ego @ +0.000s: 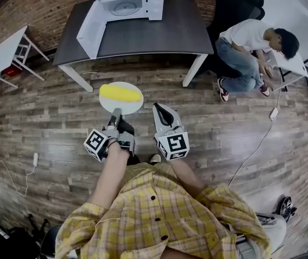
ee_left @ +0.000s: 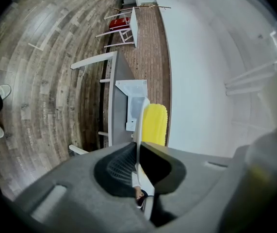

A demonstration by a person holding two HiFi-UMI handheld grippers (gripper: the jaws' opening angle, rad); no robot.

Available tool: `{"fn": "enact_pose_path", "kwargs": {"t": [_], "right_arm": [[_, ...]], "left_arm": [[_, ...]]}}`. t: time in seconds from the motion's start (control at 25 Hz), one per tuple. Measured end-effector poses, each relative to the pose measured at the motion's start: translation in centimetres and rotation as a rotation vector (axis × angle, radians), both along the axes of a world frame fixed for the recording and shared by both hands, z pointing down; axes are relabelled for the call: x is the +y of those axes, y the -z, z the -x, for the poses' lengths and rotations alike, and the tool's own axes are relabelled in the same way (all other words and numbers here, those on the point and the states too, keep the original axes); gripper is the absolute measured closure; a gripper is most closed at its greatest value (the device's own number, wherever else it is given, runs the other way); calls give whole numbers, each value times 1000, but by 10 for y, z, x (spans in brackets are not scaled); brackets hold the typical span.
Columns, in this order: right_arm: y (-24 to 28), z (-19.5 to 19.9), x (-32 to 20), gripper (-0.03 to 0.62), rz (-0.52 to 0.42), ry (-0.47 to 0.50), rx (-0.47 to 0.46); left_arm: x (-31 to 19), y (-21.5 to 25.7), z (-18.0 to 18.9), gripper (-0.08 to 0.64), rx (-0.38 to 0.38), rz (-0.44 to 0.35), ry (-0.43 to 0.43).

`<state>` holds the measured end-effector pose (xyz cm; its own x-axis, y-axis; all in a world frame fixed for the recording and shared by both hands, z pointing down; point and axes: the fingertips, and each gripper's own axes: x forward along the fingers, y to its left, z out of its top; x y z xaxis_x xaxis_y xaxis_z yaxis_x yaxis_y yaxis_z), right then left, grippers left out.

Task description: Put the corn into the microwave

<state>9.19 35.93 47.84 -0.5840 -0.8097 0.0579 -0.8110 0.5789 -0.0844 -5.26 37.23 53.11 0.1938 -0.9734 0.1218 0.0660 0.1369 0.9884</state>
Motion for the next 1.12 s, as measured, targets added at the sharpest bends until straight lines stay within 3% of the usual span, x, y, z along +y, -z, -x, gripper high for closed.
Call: {"fn": "enact_pose_path", "kwargs": {"t": [0.08,0.32,0.64,1.12], "right_arm": [[-2,-7,3,589,-1,8,1],[-10,-21,2,589,19,-12,-20],[-17,-17,-37,589,23,-13,-28],[-3,5,-175,592,-18,-28,-43]], "left_arm": [[1,3,-9,541,29,-11,11],[3,-5,-17,541,23,1,9],[-32,-20,-12,541,30,31,3],[-173,-14,8,541,47,-8,-7]]}}
